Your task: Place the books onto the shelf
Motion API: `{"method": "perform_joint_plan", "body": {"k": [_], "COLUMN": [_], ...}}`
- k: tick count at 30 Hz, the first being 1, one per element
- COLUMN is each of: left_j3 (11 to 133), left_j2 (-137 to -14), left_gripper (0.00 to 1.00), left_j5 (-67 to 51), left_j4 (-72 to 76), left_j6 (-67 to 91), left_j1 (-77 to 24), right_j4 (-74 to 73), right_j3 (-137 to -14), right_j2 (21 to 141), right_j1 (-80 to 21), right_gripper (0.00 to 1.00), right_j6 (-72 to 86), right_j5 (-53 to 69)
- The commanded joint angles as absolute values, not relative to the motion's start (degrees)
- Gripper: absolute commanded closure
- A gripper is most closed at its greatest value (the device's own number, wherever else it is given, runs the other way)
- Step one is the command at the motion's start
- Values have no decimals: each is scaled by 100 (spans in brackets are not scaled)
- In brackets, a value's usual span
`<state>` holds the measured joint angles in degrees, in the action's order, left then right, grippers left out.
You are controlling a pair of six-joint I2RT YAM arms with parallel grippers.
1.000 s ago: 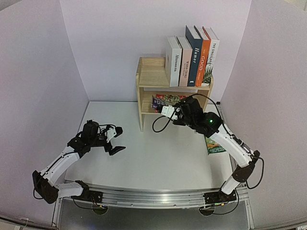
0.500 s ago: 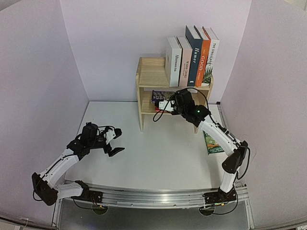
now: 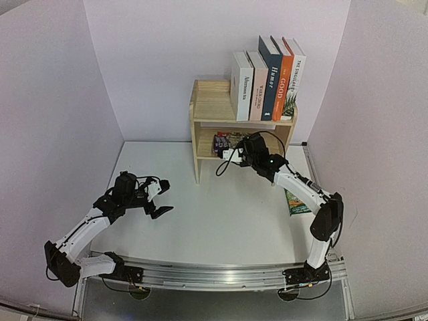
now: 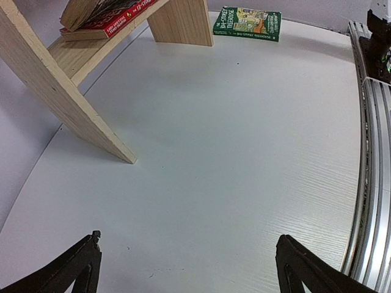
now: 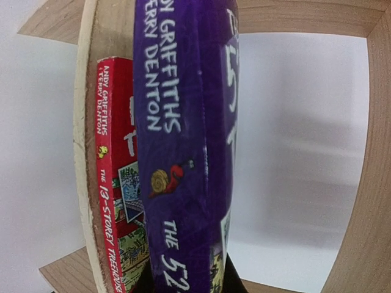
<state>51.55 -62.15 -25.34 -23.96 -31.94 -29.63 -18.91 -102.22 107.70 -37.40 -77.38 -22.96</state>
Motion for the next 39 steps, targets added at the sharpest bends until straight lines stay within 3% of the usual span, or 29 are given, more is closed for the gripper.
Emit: {"method": "perform_joint_plan", "body": {"k": [1,28,29,33,39], "left_j3": [5210,5265,5264,5228,5202], "left_j2": [-6211,-6349,-6348,-6337,-6339], "left_gripper": [0,0,0,0,1], "left_j5": [-2531,-2492,-2494,-2470,-2470], "left_j4": [-2286,-2401,-2406,-2405,-2411], "left_j6": [-3244,-3283,-3287,-3287,-3327], "left_j1": [-2964,-2963,-2966,-2962,-2962], "right_j4": [-1434,-1485,-1485,-1507,-1669], "right_j3": [-10466,-10746,-10740,-10681,-10633], "right_j2": [10821,11527,11517,11405,11239], "right_j1": [-3543,-3255,-3252,-3252,-3254], "right_gripper": [100,100,98,71,56], "right_j6": [-7733,-7693,-7692,-7640,-7639], "right_j5": [-2042,-1640,-1630,-1592,-1549]}}
